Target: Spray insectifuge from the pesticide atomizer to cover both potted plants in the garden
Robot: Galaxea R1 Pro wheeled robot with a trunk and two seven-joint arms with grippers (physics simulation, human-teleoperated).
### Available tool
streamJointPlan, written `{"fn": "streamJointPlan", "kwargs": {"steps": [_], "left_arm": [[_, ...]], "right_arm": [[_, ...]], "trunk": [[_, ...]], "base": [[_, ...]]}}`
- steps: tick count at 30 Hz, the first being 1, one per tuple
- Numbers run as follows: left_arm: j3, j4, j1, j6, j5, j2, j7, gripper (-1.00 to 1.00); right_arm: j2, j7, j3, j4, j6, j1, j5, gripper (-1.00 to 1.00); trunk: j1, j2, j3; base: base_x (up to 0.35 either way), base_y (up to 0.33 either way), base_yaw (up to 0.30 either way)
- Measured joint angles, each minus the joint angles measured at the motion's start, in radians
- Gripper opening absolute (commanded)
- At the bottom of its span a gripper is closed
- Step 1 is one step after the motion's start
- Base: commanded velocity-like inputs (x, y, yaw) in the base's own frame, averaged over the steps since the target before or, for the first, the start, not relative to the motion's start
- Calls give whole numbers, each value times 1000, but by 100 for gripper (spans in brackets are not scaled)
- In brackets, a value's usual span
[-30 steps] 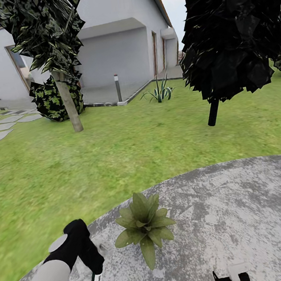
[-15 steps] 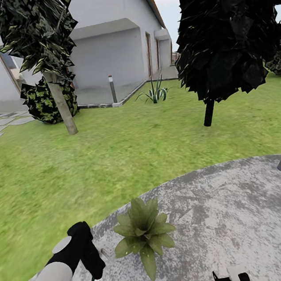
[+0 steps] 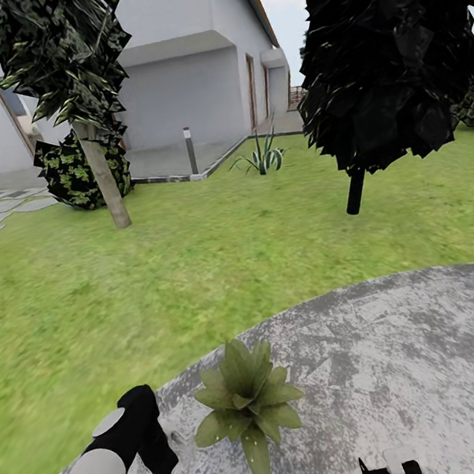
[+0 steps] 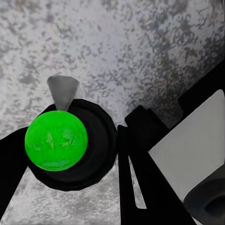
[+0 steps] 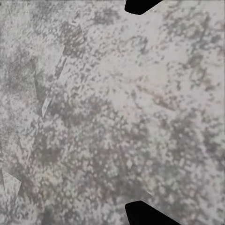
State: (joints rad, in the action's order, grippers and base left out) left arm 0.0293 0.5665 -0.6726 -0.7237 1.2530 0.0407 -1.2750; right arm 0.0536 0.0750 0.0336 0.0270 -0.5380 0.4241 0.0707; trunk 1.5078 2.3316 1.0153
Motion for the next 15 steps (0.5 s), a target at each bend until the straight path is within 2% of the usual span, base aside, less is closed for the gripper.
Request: {"fn": "streamJointPlan", "kwargs": {"steps": [9, 15], "left_arm": [[-7, 13, -9, -2, 8, -2, -2, -100], [-11, 10, -11, 1, 11, 9, 2, -100]], "right_arm": [[0, 0, 0, 0, 0, 0, 0, 100], [0, 0, 0, 0, 0, 0, 0, 100]], "trunk": [[0, 0, 0], [0, 0, 0]], "base": [[13, 8, 0], [0, 0, 0]]}}
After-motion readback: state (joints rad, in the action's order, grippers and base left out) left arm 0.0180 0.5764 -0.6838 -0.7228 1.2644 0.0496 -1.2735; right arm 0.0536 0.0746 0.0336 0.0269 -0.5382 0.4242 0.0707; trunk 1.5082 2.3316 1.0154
